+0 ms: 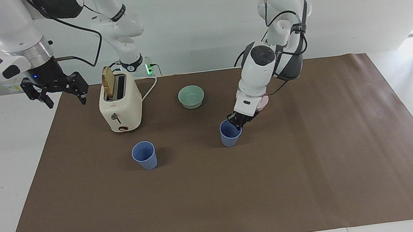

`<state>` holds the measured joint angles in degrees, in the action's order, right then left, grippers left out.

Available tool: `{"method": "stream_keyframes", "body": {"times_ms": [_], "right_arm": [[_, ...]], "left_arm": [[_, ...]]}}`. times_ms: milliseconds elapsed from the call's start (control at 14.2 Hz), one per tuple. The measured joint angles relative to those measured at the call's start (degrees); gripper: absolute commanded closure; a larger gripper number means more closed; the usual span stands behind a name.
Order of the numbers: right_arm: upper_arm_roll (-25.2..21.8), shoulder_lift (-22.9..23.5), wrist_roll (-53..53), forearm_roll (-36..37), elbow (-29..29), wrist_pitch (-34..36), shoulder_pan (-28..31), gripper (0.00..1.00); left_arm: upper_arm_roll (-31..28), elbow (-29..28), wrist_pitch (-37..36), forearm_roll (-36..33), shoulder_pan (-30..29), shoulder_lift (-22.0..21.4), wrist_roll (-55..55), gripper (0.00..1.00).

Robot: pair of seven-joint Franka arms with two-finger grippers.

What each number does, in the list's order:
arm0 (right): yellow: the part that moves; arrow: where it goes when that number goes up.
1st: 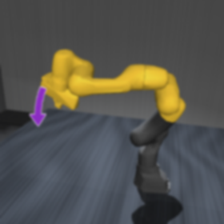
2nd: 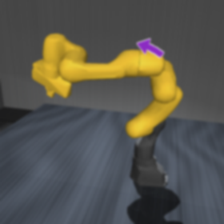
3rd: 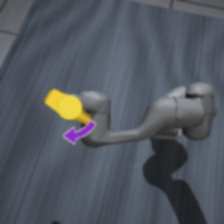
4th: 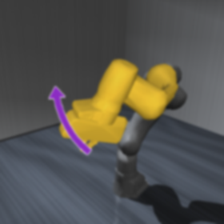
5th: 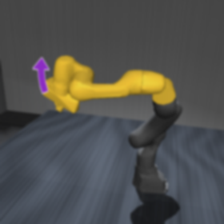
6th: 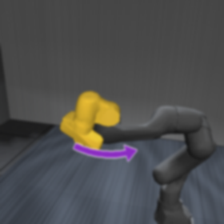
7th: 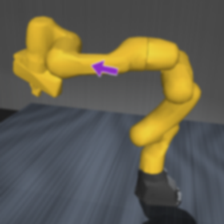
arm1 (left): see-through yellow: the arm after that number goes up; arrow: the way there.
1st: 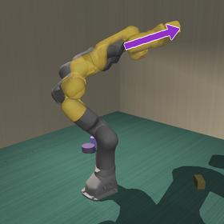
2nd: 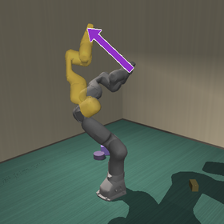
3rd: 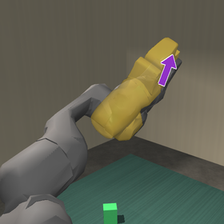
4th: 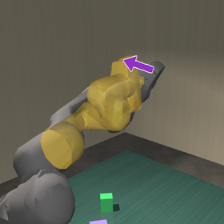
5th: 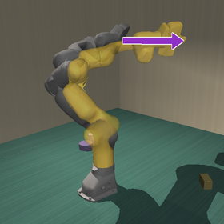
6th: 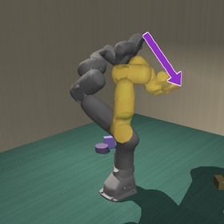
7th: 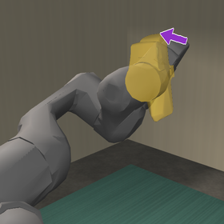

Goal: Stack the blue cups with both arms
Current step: 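Carry the blue cup with the left gripper toward the table center, then release the cup and withdraw the left gripper while the right gripper reaches out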

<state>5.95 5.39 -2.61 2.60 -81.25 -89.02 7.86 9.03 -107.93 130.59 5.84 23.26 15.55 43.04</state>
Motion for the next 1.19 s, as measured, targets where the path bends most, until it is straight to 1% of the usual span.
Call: {"method": "stream_keyframes", "body": {"times_ms": [281, 561, 842, 982, 1193], "right_arm": [[0.0, 0.0, 0.0, 0.0, 0.0, 0.0, 0.0, 0.0], [0.0, 0.0, 0.0, 0.0, 0.0, 0.0, 0.0, 0.0], [0.0, 0.0, 0.2, -0.6, 0.0, 0.0, 0.0, 0.0], [-0.3, 0.0, 0.4, -2.2, 0.0, -0.3, 0.2, 0.0], [-0.5, -0.1, 0.4, -3.2, -0.9, -3.3, 0.3, 0.0]], "left_arm": [[-0.5, 0.3, -0.5, -3.6, 0.0, 0.0, 0.0, 0.0], [-1.5, 4.0, -6.8, -6.8, -1.6, -1.0, -1.4, 0.0], [-1.8, 5.0, -13.6, -7.1, -7.1, -4.9, -12.1, 0.0], [-1.9, 5.0, -18.0, -7.1, -10.8, -8.0, -18.5, 0.0], [-2.0, 5.1, -24.5, -7.1, -15.7, -12.9, -29.1, 0.0]]}}
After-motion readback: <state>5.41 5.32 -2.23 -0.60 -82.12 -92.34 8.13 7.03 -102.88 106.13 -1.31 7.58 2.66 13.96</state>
